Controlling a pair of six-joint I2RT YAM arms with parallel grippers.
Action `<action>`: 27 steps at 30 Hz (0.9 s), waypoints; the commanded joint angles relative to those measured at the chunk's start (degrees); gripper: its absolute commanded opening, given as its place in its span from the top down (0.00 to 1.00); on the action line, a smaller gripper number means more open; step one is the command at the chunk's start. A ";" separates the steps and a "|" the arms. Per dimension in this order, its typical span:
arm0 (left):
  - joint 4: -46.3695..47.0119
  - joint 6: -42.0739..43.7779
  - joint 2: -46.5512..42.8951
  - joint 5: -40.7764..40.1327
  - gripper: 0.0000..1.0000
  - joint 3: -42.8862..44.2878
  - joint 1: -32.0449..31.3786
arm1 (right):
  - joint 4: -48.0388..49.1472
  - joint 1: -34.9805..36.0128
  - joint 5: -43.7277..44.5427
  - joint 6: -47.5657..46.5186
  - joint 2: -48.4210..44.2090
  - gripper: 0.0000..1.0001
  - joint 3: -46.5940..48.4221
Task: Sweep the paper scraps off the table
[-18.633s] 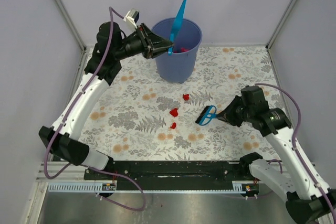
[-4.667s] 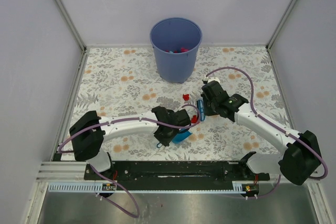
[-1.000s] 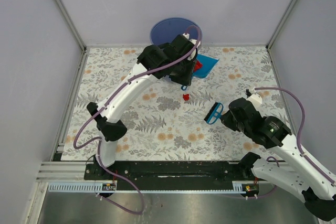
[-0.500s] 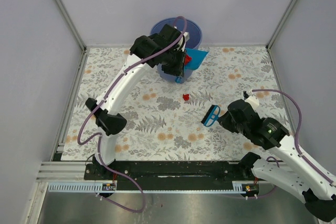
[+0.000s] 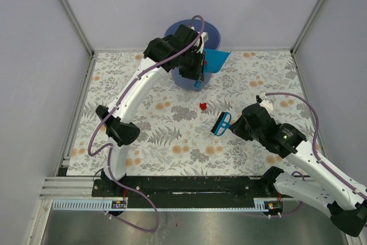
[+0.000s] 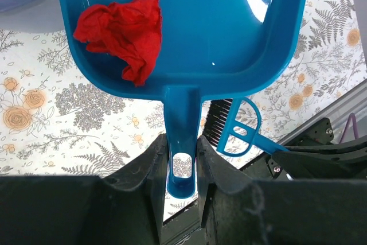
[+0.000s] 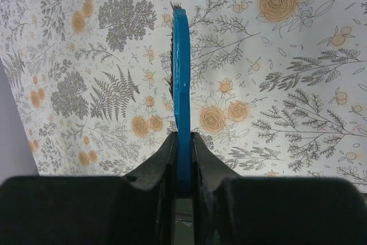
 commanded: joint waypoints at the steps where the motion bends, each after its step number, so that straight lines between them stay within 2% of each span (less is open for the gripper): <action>1: 5.39 0.00 0.06 2.66 1.00 3.32 0.61 | 3.47 0.37 0.90 -2.97 0.13 1.00 0.58; 6: 8.81 -1.40 -0.11 4.85 1.00 3.23 1.48 | 5.40 0.37 1.96 -5.78 0.04 1.00 0.50; 16: 18.56 -8.07 1.56 15.30 1.00 2.62 6.22 | 7.34 0.37 2.49 -10.09 2.59 1.00 1.55; 22: 30.94 -17.20 1.11 24.71 1.00 0.59 10.35 | 8.04 0.37 2.49 -11.50 3.56 1.00 1.73; 27: 48.67 -32.05 0.24 33.06 1.00 -4.31 13.87 | 8.30 0.37 2.58 -11.85 4.08 1.00 1.90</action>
